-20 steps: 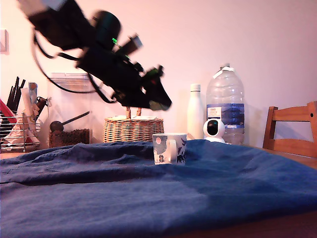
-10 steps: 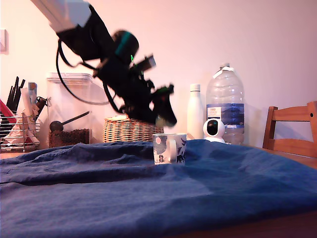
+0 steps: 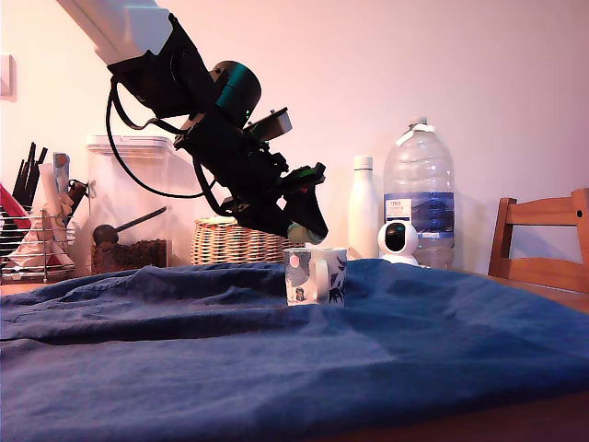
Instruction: Pick up the coffee capsules on the table and drop them inside the coffee cup
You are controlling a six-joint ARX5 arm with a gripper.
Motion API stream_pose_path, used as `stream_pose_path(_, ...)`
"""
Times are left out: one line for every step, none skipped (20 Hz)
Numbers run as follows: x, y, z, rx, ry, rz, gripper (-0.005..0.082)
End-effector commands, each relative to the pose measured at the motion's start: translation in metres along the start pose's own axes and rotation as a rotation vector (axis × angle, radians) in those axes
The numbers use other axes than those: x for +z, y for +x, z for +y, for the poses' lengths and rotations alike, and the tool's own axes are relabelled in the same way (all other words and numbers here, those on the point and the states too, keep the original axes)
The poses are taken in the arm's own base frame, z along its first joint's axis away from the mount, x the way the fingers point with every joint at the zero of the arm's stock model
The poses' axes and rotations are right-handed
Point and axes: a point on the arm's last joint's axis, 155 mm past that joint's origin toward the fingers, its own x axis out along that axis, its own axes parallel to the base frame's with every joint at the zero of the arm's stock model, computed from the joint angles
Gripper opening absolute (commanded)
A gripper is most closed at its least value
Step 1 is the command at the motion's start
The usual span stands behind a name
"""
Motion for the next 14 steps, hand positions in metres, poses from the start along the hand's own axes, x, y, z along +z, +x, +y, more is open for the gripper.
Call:
stream_pose_path(-0.0106,0.0088,0.0008,-0.001,0.000,0.021,0.0123)
stream_pose_path(-0.0106,0.0088,0.0008,-0.001,0.000,0.021,0.0171)
stream_pose_path(-0.0106,0.0088,0.0008,-0.001,0.000,0.021,0.0258)
stream_pose_path(-0.0107,0.0088,0.0008,-0.001,-0.001,0.021,0.0378)
stream_pose_path(-0.0106,0.0088,0.0008,-0.001,0.000,0.021,0.0485)
stream_pose_path(-0.0105,0.0088,0.0010,0.000,0.000,0.020,0.0546)
stream_pose_path(-0.0105,0.0088,0.0010,0.000,0.000,0.020,0.0552)
stream_pose_path(-0.0105,0.0089,0.0010,0.000,0.000,0.020,0.0552)
stream_pose_path(-0.0104,0.0089,0.0009,0.000,0.001,0.020,0.0551)
stream_pose_path(-0.0103,0.0089,0.0009,0.000,0.001,0.019,0.0551)
stream_pose_path(-0.0103,0.0089,0.0009,0.000,0.001,0.019,0.0551)
stream_pose_path(-0.0103,0.0089,0.0009,0.000,0.001,0.019,0.0550)
stream_pose_path(-0.0101,0.0087,0.0009,0.000,0.001,0.019,0.0544)
stream_pose_path(-0.0092,0.0081,0.0007,0.000,0.001,0.017,0.0521)
